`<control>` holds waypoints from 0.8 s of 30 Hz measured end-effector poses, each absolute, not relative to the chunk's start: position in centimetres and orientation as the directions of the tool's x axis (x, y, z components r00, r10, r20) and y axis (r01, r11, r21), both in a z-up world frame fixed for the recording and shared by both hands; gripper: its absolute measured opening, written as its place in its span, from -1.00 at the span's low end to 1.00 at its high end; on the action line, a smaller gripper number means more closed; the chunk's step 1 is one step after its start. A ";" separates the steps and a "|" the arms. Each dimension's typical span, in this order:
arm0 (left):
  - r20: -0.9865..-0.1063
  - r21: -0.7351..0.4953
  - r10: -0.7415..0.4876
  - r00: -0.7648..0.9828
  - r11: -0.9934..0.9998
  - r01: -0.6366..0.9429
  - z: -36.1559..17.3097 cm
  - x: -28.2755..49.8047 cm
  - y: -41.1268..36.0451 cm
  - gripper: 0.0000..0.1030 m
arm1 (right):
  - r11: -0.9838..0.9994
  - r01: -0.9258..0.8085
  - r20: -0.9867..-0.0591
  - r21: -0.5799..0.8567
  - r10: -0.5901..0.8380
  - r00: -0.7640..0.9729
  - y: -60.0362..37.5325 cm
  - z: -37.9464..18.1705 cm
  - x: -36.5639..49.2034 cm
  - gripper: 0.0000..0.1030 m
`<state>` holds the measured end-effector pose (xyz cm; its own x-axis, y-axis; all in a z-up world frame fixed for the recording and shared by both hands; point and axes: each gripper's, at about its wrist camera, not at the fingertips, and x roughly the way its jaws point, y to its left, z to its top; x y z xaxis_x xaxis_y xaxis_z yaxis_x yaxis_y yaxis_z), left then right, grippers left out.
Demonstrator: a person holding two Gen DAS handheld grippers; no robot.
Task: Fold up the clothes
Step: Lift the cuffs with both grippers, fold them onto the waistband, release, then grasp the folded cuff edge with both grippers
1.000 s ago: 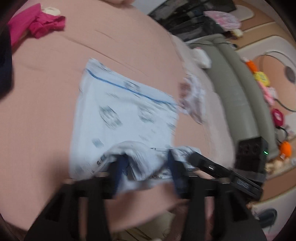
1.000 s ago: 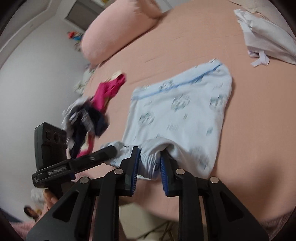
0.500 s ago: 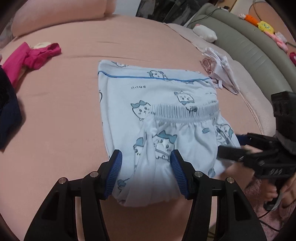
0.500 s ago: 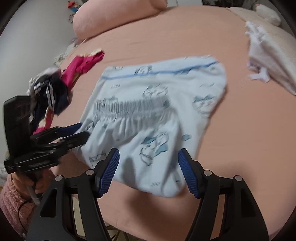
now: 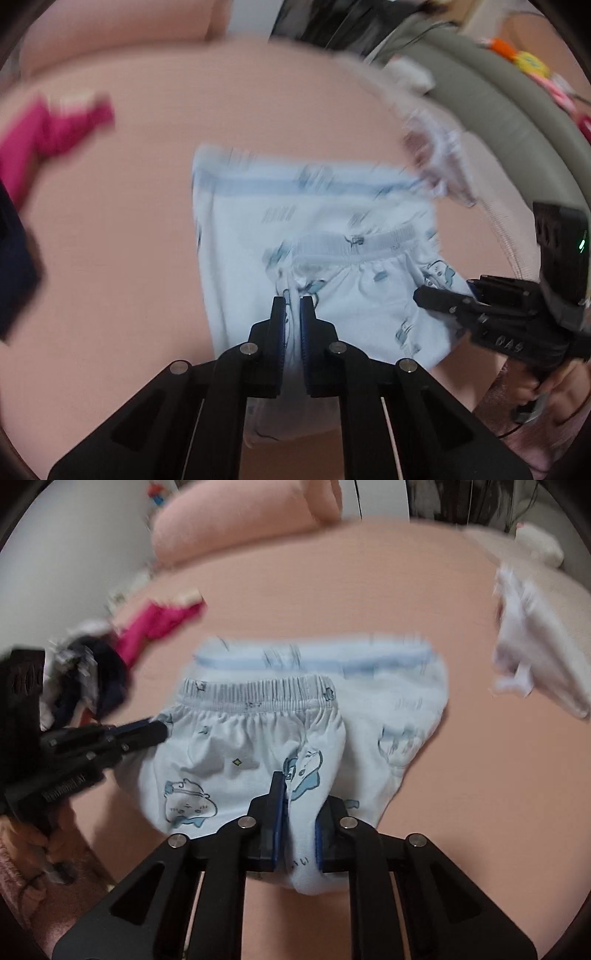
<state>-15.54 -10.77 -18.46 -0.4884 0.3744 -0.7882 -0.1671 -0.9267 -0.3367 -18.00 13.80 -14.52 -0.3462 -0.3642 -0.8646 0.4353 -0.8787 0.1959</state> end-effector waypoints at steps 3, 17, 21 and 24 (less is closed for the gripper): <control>-0.776 -0.364 0.374 -0.507 -0.923 -0.125 -17.9 -14.5 -12.2 -0.47 | -0.884 0.414 -0.859 0.217 -0.375 -0.350 14.4 -14.3 -17.7 -0.31; -0.835 -0.015 0.146 -0.530 -0.970 -0.244 -19.6 -12.0 -7.9 -0.37 | -0.902 0.431 -0.887 0.000 -0.199 -0.417 14.3 -14.9 -12.7 -0.06; -0.835 -0.049 0.146 -0.531 -0.980 -0.192 -19.0 -11.9 -10.0 -0.37 | -0.906 0.424 -0.890 -0.006 -0.188 -0.415 15.8 -14.2 -12.8 0.00; -0.823 -0.081 0.192 -0.534 -0.971 -0.224 -18.6 -11.4 -9.5 -0.37 | -0.917 0.395 -0.856 0.046 -0.240 -0.457 16.2 -12.3 -12.2 0.01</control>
<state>-11.38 -9.49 -18.62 -0.5340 0.1920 -0.8234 -0.2243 -0.9712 -0.0810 -12.16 16.16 -12.30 -0.4573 -0.2402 -0.8563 0.3954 -0.9173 0.0461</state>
